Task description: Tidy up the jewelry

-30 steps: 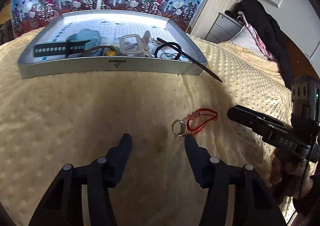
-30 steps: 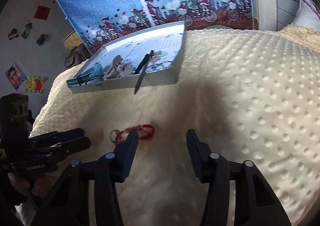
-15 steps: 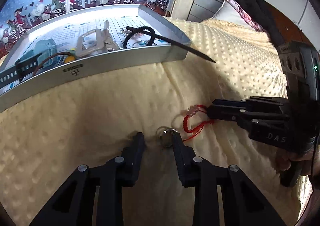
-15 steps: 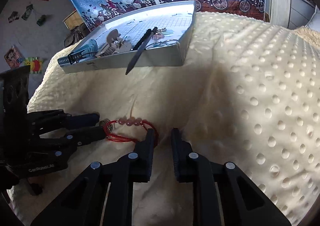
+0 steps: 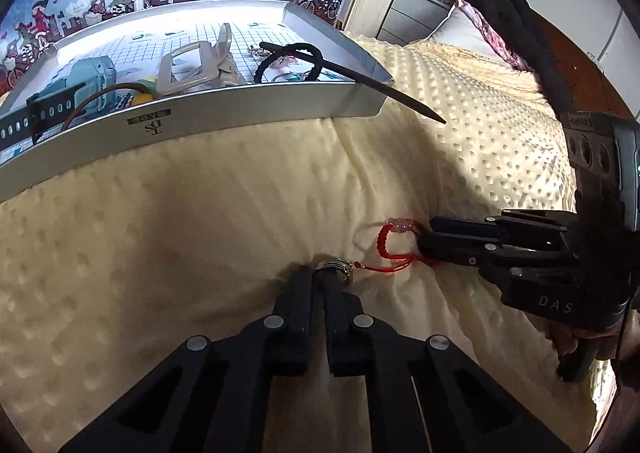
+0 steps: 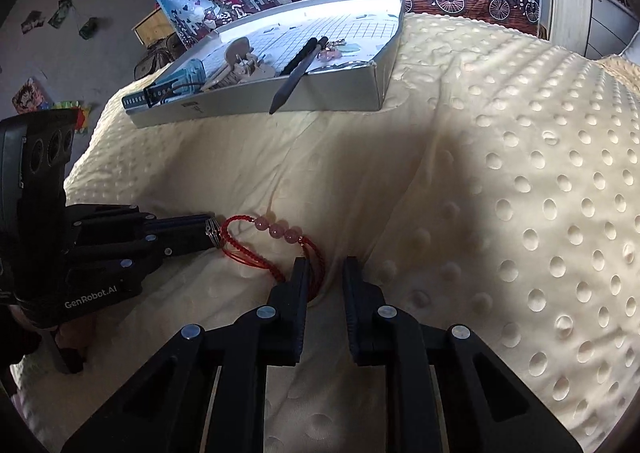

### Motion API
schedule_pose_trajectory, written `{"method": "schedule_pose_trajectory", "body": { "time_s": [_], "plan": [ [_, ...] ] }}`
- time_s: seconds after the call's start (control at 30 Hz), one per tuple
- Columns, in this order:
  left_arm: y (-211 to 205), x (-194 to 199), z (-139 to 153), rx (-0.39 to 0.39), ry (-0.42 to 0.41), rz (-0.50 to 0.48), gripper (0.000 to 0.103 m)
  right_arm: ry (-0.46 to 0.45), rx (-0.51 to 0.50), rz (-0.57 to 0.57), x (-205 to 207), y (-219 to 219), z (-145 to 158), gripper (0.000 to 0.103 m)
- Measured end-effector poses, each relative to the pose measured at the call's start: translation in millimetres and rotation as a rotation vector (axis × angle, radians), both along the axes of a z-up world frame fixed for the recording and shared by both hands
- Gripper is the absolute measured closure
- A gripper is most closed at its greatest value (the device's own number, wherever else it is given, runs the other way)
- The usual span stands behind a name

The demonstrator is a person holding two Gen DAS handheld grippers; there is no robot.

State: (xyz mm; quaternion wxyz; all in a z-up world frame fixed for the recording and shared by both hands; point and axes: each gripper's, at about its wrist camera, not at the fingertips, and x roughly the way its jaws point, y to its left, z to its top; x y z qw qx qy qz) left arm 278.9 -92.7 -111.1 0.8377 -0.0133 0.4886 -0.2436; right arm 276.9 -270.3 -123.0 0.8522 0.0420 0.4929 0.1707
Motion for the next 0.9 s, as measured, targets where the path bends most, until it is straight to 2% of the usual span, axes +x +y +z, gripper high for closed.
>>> {"method": "schedule_pose_trajectory", "body": {
  "time_s": [0.23,0.57,0.7,0.9],
  "plan": [
    [6,-4,-1,-0.040,-0.009,0.015,0.098,0.006,0.037,-0.002,0,4,-5,0.098],
    [8,-12,2,-0.041,-0.051,0.029,0.099,-0.024,0.147,-0.038,-17,-8,-10,0.100],
    [4,-11,3,-0.016,-0.059,0.033,0.099,-0.049,0.135,-0.065,-20,-15,-6,0.100],
    [11,-12,6,-0.061,-0.062,0.033,0.099,-0.068,0.126,-0.146,-20,-32,0,0.100]
  ]
}}
